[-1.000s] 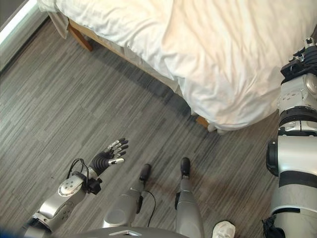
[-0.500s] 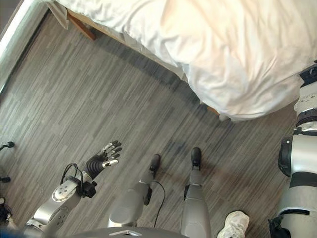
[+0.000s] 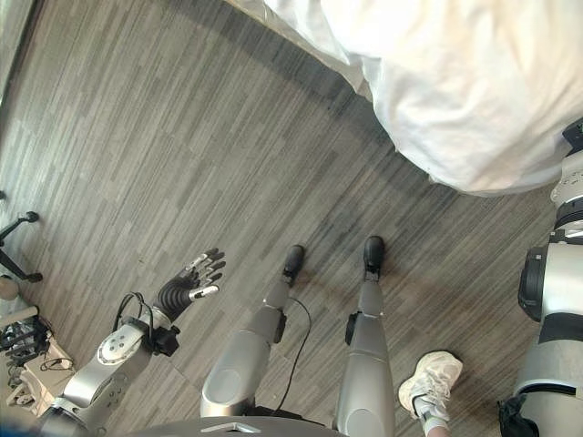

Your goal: Making the bed.

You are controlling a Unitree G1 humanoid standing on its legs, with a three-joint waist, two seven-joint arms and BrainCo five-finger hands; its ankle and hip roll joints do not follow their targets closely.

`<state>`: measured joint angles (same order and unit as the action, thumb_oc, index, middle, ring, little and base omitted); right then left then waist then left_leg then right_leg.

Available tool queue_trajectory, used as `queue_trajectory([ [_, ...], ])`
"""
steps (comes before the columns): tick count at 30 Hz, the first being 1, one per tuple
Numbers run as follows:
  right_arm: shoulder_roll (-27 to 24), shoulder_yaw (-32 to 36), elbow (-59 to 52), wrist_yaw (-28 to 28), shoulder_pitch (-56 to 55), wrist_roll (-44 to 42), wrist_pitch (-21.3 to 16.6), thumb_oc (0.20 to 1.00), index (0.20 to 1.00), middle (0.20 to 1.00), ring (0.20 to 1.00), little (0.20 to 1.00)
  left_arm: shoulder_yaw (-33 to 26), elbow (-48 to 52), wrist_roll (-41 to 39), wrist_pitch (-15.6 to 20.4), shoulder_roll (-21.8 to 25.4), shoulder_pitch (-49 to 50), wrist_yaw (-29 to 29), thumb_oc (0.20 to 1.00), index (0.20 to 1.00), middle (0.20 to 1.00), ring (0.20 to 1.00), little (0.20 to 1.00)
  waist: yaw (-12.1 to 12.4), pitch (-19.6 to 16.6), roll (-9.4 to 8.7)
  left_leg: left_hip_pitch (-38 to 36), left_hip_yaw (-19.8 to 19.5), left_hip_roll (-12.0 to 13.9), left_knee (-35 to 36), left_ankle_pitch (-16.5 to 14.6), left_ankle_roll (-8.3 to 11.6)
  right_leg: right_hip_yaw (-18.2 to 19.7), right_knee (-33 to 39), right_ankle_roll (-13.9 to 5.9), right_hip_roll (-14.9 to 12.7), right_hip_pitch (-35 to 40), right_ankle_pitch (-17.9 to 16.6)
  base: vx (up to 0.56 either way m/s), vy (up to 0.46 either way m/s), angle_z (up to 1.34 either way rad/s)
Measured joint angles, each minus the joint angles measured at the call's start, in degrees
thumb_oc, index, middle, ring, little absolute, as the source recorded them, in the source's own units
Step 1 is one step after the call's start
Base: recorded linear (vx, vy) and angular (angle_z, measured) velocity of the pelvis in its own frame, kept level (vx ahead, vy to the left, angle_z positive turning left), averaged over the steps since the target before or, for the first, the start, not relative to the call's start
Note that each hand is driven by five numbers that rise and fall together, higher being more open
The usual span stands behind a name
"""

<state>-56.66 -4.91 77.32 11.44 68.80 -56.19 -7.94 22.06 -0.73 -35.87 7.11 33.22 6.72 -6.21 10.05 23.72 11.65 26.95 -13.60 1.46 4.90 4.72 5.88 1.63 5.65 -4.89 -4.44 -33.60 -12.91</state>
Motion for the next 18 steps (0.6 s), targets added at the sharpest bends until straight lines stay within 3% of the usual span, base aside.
queue_trajectory([
  [5,0.0,0.6,0.0,0.0,-1.0,-0.1,-1.1,0.200,0.200,0.200,0.200,0.200,0.0,0.0,0.0,0.3,0.0,0.0,1.2,1.000,1.000,1.000,1.000,1.000,0.1,0.4,0.30,1.4,0.0,-0.2,0.0,0.1,0.01,0.1,0.0,-0.08,-0.1,-1.4,0.0,0.00,0.000,0.00],
  [10,3.4,7.2,-1.3,-0.3,-7.0,-0.1,-3.2,0.200,0.200,0.200,0.200,0.200,-0.2,0.0,0.1,0.3,-1.3,-0.3,1.5,1.000,1.000,1.000,1.000,1.000,0.2,0.9,0.64,2.1,0.1,-0.1,0.0,0.3,0.02,0.2,0.0,-0.12,0.0,-2.2,-0.2,0.00,0.000,0.00],
  [15,15.4,12.4,-2.0,-0.5,-23.5,-0.1,-1.4,0.200,0.200,0.200,0.200,0.200,-0.4,0.2,0.1,0.4,-2.7,-2.2,2.6,1.000,1.000,1.000,1.000,1.000,-0.4,3.1,-0.09,2.1,0.2,0.2,0.0,0.3,0.04,0.3,0.0,-0.06,0.3,-2.4,-0.2,0.00,0.000,0.00],
  [18,17.8,13.6,0.0,-0.7,-29.9,-0.1,1.0,0.200,0.200,0.200,0.200,0.200,-2.2,1.1,0.1,0.6,-2.8,-2.4,2.9,1.000,1.000,1.000,1.000,1.000,-1.8,4.6,-0.34,2.1,0.2,-0.2,0.0,0.3,-0.01,0.4,0.0,-0.10,-0.2,-2.2,-0.3,0.00,0.013,0.01],
])
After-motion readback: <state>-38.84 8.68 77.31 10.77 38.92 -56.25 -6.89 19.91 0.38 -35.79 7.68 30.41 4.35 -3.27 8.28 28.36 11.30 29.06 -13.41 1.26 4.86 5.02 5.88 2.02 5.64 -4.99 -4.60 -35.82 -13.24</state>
